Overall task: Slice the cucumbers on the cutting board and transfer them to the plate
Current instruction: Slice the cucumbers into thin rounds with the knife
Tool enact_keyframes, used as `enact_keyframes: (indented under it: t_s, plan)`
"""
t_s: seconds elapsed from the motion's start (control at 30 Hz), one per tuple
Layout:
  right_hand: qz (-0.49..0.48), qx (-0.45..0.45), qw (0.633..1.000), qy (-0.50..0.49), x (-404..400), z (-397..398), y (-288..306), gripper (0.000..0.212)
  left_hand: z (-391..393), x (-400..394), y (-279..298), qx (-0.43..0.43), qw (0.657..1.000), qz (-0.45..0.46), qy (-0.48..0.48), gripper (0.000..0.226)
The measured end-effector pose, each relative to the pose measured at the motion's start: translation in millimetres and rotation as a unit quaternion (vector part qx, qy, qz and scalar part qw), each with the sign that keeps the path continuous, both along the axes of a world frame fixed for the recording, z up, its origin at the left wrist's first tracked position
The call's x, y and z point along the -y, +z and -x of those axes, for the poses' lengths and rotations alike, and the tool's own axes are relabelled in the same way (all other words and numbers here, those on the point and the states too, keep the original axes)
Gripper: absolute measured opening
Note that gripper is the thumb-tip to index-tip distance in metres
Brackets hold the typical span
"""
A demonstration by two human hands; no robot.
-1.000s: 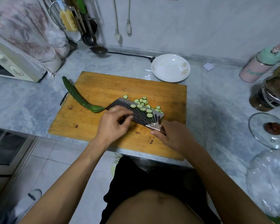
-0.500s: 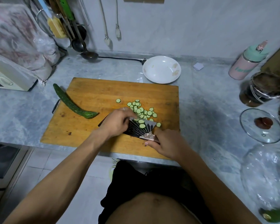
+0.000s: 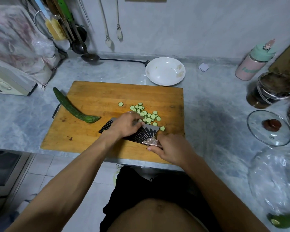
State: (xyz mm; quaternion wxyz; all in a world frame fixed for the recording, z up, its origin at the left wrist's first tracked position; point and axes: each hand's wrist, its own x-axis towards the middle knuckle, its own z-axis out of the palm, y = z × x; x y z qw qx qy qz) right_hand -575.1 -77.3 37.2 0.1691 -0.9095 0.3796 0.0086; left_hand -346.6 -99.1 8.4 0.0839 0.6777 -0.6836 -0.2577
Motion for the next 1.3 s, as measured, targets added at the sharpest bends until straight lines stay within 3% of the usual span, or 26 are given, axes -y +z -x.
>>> enact_keyframes:
  t_s: [0.17, 0.27, 0.37, 0.47, 0.63, 0.73, 0.93, 1.3]
  plan:
    - [-0.022, 0.022, 0.998, -0.048, -0.1, 5.0, -3.5, 0.046, -1.1, -15.3, 11.7, -0.092, 0.982, 0.158, 0.043, 0.023]
    - [-0.101, 0.085, 0.983, -0.126, -2.5, 5.5, -7.3, 0.048, 6.0, -36.4, 33.7, -0.161, 0.935, 0.283, 0.138, 0.019]
    - [-0.189, 0.165, 0.948, -0.196, -3.9, 2.5, -7.9, 0.052, 11.3, -55.7, 46.4, -0.202, 0.898, 0.34, 0.192, 0.016]
    - [-0.215, 0.201, 0.93, -0.22, -2.2, -2.7, -6.1, 0.064, 4.4, -68.1, 30.5, -0.206, 0.891, 0.327, 0.238, 0.016]
    - [-0.232, 0.208, 0.924, -0.22, -0.8, -15.2, 0.4, 0.072, -19.0, -81.5, -23.0, -0.09, 0.936, 0.22, 0.258, 0.02]
    - [-0.261, 0.207, 0.92, -0.208, -5.1, -25.1, 4.2, 0.069, -22.5, -79.9, -38.1, -0.064, 0.946, 0.184, 0.261, 0.024]
    - [-0.301, 0.209, 0.91, -0.194, -19.4, -46.9, 9.3, 0.065, -17.0, -80.0, -43.9, -0.057, 0.938, 0.206, 0.273, 0.025]
    - [-0.297, 0.166, 0.925, -0.171, -29.9, -48.0, 12.8, 0.066, -15.0, -80.0, -45.5, -0.023, 0.938, 0.196, 0.285, 0.02]
